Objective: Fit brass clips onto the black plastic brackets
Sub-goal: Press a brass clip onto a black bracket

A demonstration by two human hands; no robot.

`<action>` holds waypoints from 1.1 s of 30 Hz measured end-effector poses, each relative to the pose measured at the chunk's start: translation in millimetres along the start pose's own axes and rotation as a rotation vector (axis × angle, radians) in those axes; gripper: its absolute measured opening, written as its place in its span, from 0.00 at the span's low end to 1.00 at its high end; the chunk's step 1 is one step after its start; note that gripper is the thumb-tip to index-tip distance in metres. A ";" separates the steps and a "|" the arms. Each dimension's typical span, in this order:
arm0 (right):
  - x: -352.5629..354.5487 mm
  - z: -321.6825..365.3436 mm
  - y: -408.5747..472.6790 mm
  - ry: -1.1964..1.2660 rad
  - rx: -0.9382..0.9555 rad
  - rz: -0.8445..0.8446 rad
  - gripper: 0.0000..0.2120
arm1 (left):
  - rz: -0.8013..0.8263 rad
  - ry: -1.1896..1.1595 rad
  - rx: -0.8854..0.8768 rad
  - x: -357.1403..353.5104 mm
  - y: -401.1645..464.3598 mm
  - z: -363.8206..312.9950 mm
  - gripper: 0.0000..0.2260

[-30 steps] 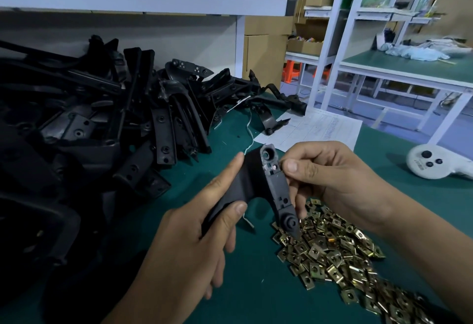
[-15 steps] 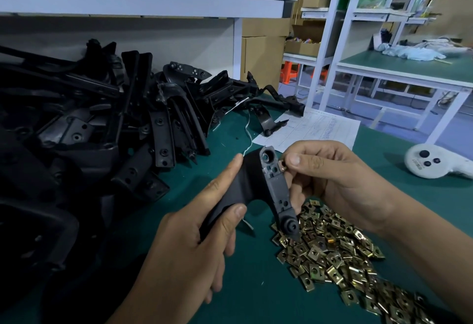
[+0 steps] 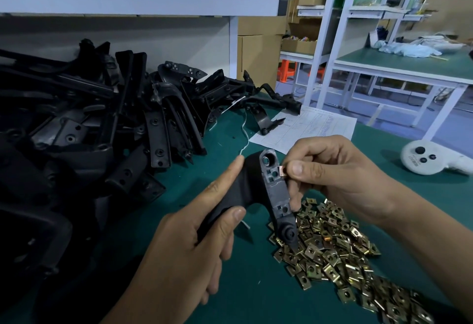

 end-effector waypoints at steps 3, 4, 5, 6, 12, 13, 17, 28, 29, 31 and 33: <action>4.5 3.7 -2.0 -0.081 0.045 0.012 0.07 | 0.001 0.022 -0.016 -1.1 -1.9 -0.8 0.25; 5.6 5.0 -2.5 -0.102 0.064 0.018 0.10 | 0.005 0.032 -0.022 -1.1 -2.3 -0.8 0.25; 6.3 6.0 -2.9 -0.112 0.076 0.023 0.12 | 0.013 0.044 -0.028 -0.8 -2.2 -0.7 0.25; 6.7 6.4 -3.1 -0.110 0.080 0.028 0.14 | 0.027 0.054 -0.030 -0.5 -1.9 -0.4 0.25; 2.2 1.8 -3.3 -0.009 0.013 0.061 0.14 | 0.069 0.061 -0.037 0.3 -0.5 0.0 0.25; 0.8 2.1 -3.4 -0.003 0.012 0.055 0.12 | 0.067 0.060 -0.039 0.3 -0.3 0.4 0.25; -4.4 2.4 -2.9 -0.044 0.034 0.001 0.11 | 0.021 0.104 -0.047 1.0 -0.7 2.6 0.26; -7.8 -8.1 -4.1 0.137 -0.198 0.137 0.22 | 0.026 0.106 -0.136 -1.2 -3.2 1.6 0.23; -8.5 -8.3 -2.8 0.096 -0.162 0.086 0.20 | -0.019 0.064 -0.103 -1.3 -2.3 2.4 0.23; -8.6 -7.6 0.5 -0.039 -0.092 -0.036 0.18 | -0.099 -0.041 -0.059 1.0 1.0 4.0 0.25; -4.0 -8.5 2.0 -0.242 -0.079 -0.127 0.18 | -0.170 -0.123 -0.043 6.7 3.7 6.3 0.28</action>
Point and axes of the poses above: each hand's wrist, its own y-axis towards the middle knuckle, its own x-axis out of the back of the hand, z = x × y, the point moved 2 cm from there along y, towards the middle knuckle, and after that the axes turned 2 degrees about x, right-handed, at the moved point
